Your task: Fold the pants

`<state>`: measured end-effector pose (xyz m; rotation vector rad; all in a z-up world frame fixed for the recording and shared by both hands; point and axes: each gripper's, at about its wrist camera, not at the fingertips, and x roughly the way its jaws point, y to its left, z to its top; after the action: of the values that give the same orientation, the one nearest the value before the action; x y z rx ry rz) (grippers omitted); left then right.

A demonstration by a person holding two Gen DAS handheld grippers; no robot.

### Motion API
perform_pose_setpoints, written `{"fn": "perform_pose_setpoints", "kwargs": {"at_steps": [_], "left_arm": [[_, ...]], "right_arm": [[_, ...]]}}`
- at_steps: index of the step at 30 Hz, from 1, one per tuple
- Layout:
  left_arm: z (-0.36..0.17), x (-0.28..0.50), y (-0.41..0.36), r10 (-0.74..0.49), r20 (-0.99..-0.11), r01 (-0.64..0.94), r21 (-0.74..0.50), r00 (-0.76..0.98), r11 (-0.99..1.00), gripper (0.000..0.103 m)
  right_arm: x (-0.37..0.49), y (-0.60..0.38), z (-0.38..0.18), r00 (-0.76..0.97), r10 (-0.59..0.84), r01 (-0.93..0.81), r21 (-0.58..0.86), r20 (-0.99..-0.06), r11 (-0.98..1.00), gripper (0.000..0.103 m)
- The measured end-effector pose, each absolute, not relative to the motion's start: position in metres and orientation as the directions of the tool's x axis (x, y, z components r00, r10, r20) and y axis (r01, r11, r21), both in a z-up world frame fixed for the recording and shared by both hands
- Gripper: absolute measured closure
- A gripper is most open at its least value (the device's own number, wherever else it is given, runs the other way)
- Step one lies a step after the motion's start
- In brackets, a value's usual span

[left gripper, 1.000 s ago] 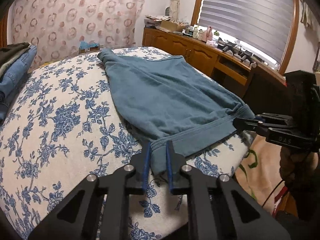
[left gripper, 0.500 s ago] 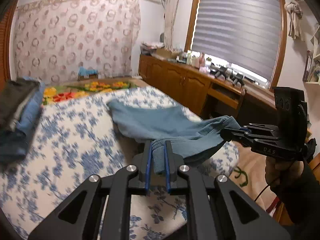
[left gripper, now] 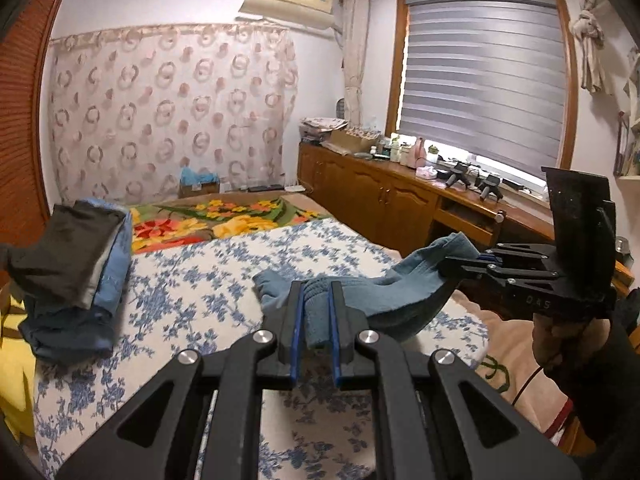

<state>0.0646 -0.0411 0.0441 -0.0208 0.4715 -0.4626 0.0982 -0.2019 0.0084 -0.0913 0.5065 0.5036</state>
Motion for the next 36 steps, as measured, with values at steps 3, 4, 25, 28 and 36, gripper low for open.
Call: {"fn": "perform_pose_setpoints", "kwargs": {"at_steps": [3,4,25,28,36], "left_arm": [[0.030,0.072,-0.037,-0.429,-0.458,0.414,-0.139,0.778,0.900,0.095],[0.025,0.075,-0.036,-0.428,-0.466,0.413,-0.142,0.774,0.900,0.095],[0.043,0.196,-0.028,-0.392,-0.478,0.380,-0.126,0.786,0.916,0.095],[0.073,0.227,-0.026,-0.367,-0.451,0.359,-0.107,0.813,0.927,0.095],[0.164,0.267,-0.026,-0.301,-0.304,0.325,0.031,0.904,0.945,0.095]], "right_arm": [[0.105,-0.198,-0.003,0.736,0.447,-0.494,0.049,-0.509,0.868,0.095],[0.108,-0.197,-0.009,0.727,0.449,-0.496,0.055,-0.520,0.867,0.095],[0.241,-0.169,0.021,0.723,0.404,-0.564,-0.140,-0.560,0.814,0.095],[0.275,-0.166,0.049,0.750,0.408,-0.549,-0.147,-0.520,0.823,0.095],[0.323,-0.161,0.124,0.871,0.371,-0.449,-0.215,-0.322,0.868,0.095]]}}
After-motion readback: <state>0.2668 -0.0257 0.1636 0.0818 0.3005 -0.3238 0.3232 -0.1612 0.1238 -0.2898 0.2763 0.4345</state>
